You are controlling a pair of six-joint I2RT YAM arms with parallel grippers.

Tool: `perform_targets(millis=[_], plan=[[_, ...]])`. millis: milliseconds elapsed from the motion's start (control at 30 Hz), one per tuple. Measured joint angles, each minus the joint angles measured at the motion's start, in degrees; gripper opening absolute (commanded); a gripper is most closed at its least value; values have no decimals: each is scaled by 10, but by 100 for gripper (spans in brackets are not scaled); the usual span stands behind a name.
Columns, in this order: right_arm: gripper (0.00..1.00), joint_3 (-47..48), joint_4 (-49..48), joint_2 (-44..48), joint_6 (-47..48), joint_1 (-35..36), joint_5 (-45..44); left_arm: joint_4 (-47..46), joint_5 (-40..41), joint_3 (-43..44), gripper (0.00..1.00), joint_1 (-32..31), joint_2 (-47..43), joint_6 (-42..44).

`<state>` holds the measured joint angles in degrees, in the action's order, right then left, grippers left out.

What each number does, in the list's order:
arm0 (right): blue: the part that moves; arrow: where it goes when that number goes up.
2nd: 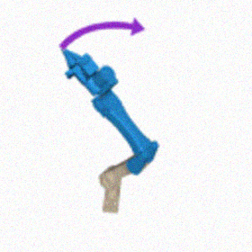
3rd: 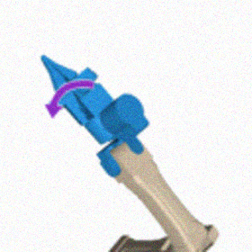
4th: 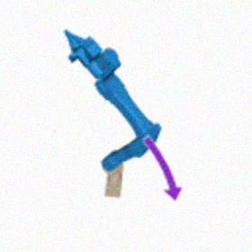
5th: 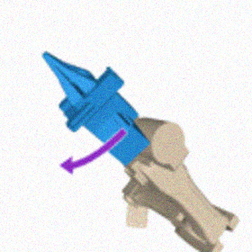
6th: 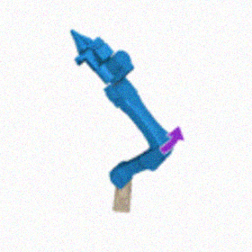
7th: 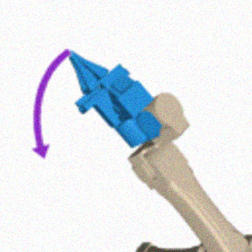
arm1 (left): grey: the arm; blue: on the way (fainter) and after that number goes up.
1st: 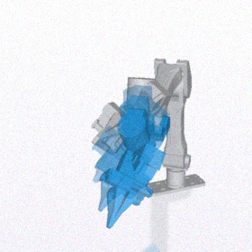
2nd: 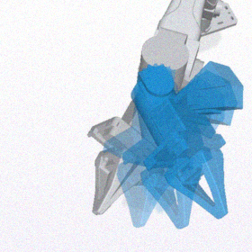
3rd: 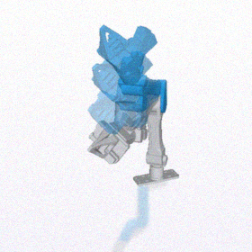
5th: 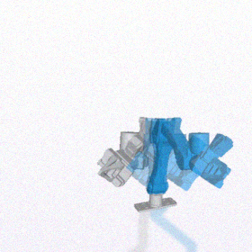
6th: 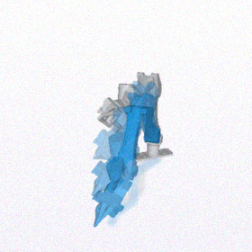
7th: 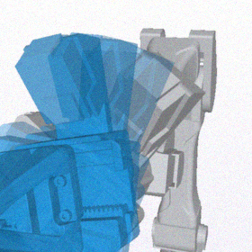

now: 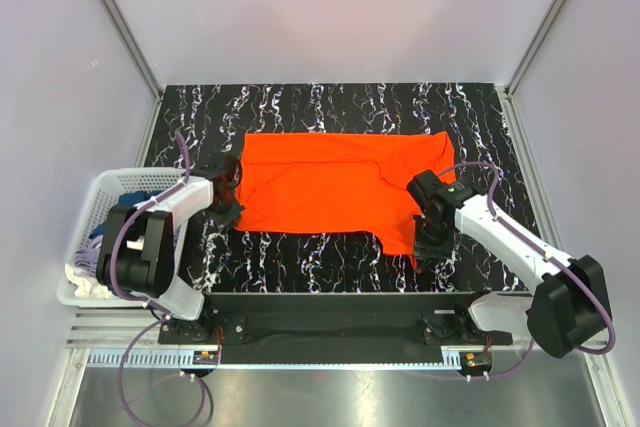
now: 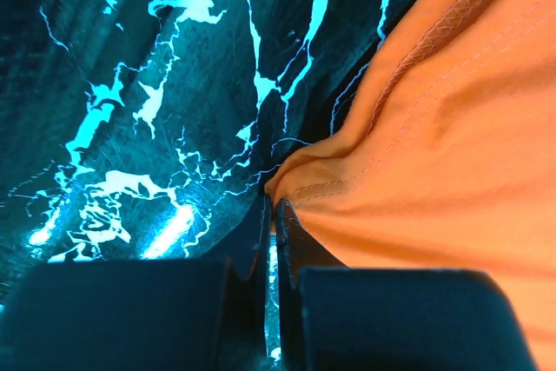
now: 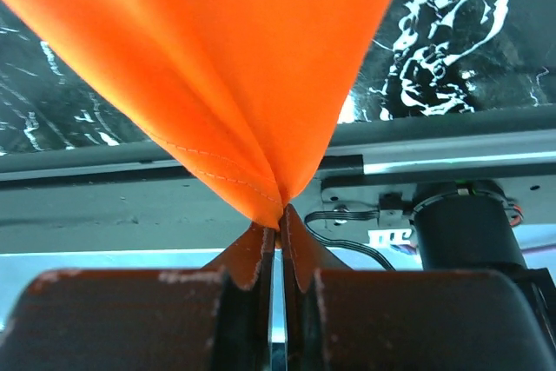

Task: Fold and stack the t-shirts
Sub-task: Fold the tshirt

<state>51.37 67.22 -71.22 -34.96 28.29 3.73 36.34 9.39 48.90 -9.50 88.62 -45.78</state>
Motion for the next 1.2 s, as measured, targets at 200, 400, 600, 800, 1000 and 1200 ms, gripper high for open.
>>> perform_targets(millis=[200,400,600,800,1000,1200], plan=[[0,37,22,-45,9,0,-16,10,1,4,0,-5,-8,25],[0,123,18,-111,51,-42,-29,45,6,68,0,-23,-14,56],[0,208,14,-194,114,-120,-28,62,17,193,0,-26,26,81],[0,317,11,-286,168,-169,-28,78,20,270,0,-26,112,92],[0,379,16,-333,191,-192,-26,93,20,312,0,-19,171,100],[0,447,16,-376,198,-208,-21,103,18,372,0,4,205,105]])
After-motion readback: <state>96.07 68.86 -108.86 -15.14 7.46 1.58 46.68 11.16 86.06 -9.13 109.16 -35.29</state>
